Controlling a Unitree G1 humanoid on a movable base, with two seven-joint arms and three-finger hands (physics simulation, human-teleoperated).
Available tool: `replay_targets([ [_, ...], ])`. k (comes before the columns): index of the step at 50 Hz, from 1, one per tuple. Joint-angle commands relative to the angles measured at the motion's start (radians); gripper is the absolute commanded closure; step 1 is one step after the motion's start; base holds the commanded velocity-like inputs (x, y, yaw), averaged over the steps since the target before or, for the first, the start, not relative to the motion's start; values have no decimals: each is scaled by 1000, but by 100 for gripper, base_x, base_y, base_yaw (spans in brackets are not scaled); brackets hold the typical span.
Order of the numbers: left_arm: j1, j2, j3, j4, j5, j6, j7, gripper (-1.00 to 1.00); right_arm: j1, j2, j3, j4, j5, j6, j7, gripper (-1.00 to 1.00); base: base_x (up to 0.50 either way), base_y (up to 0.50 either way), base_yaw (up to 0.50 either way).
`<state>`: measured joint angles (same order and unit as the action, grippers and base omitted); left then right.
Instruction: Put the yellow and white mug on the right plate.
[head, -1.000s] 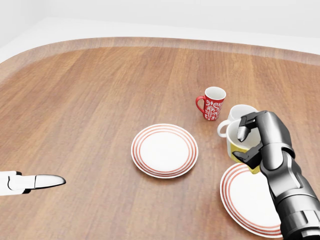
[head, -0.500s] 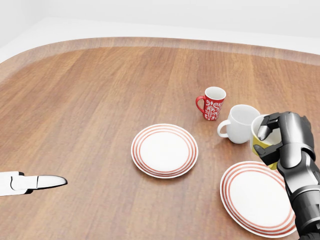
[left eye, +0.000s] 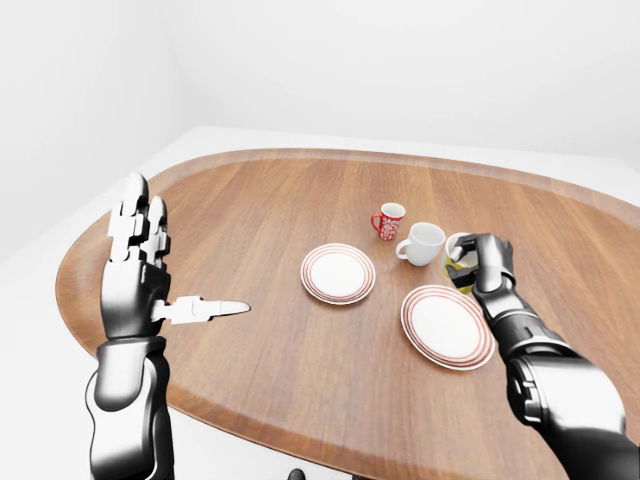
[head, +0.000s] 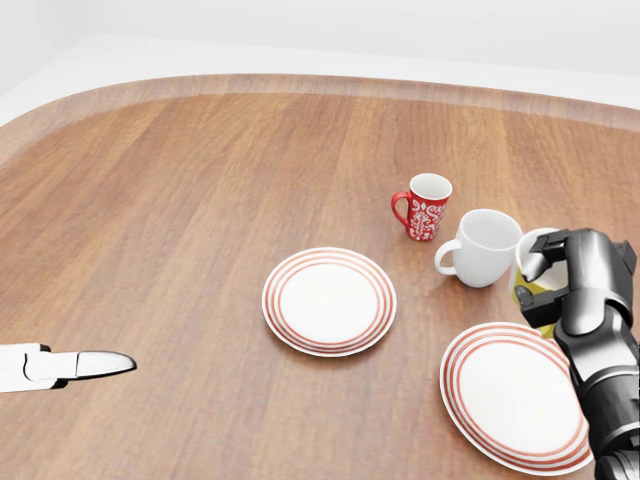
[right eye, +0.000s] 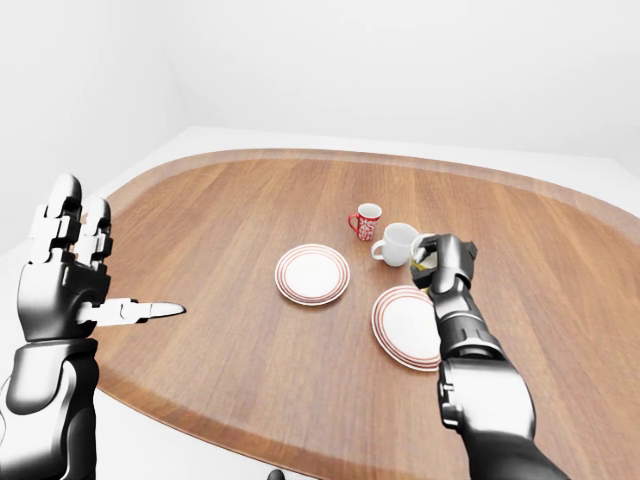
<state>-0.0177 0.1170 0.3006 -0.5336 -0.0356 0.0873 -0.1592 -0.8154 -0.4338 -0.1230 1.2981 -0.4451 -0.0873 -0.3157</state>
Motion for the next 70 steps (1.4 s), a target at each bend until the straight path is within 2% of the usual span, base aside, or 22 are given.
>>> replay_targets([
  [1, 1, 0, 1, -1, 0, 0, 0, -100, -4, 10, -11, 21, 42, 0, -16, 100, 0, 0, 0],
  [40, 1, -2, -6, 7, 7, 0, -1, -100, 85, 25, -11, 44, -6, 0, -111, 100, 0, 0, 0],
  [70, 2, -2, -6, 9, 8, 0, -1, -100, 150, 72, -12, 55, -21, 0, -91, 100, 0, 0, 0],
])
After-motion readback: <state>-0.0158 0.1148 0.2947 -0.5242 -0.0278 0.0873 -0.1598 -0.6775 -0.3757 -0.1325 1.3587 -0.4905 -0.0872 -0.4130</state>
